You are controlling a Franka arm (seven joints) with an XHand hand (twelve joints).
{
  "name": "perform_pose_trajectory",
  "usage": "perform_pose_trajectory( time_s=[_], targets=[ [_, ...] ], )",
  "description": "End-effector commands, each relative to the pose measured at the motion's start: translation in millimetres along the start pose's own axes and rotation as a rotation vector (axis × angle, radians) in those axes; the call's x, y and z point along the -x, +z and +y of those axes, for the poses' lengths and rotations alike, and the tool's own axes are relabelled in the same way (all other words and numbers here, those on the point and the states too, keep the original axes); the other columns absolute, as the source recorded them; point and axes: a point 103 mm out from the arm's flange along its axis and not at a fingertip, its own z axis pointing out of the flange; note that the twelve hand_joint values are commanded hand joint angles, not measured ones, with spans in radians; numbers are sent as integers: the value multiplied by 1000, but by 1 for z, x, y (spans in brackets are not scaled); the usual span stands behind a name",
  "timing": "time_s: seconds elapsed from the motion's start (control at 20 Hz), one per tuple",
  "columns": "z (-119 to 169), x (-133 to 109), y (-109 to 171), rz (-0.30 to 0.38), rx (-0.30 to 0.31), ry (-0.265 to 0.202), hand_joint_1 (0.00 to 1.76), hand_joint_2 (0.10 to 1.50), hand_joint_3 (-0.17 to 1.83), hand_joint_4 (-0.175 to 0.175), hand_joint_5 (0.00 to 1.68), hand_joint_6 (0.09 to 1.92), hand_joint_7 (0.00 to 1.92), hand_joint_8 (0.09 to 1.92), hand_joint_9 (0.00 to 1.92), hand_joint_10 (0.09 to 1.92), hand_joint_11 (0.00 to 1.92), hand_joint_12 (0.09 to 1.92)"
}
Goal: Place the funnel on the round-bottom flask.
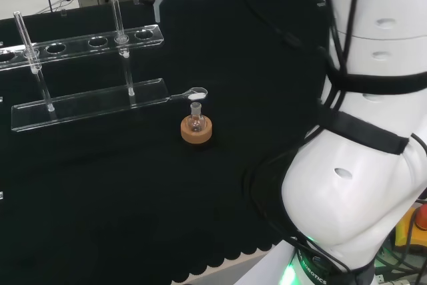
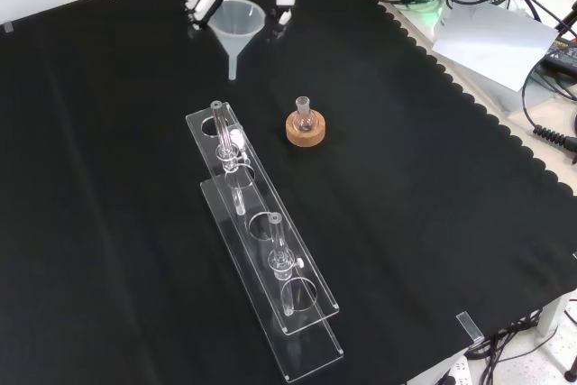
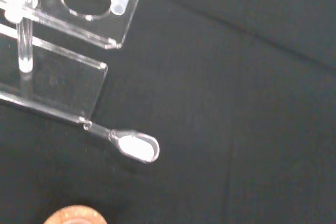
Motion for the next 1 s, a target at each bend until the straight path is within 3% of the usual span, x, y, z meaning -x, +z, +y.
perform_pose_trajectory(
  time_s=[0.05,0.45,1.0],
  targets=[
    [-44,13,27,33,-2,50,877,713,625,-58,702,742,803,792,1113,621,772,1146],
    [-70,15,68,60,-23,67,879,712,632,-58,699,751,804,791,1118,618,775,1143],
    [-64,-6,122,81,-87,45,881,711,643,-59,694,759,804,790,1124,616,782,1140]
  ],
)
